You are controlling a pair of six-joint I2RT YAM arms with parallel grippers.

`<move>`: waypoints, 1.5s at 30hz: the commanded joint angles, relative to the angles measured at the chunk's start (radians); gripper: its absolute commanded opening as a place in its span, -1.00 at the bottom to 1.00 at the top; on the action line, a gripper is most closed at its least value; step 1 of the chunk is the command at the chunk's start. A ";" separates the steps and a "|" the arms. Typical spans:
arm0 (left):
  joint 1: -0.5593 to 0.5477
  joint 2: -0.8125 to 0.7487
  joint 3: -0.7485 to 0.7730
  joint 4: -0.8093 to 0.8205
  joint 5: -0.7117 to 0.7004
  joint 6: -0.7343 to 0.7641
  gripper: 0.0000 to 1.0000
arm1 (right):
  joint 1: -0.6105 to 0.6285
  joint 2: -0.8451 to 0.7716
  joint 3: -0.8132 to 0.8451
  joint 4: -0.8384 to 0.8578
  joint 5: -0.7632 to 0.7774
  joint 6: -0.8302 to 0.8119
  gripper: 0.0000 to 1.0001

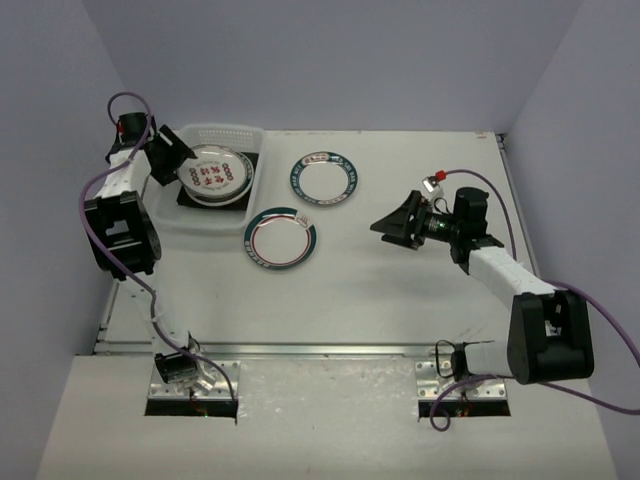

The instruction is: Place the plates into the plastic bin on the countertop

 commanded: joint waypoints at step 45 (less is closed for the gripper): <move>-0.356 -0.889 -0.689 0.226 0.295 0.143 1.00 | 0.374 0.308 0.073 0.053 0.581 0.087 -1.00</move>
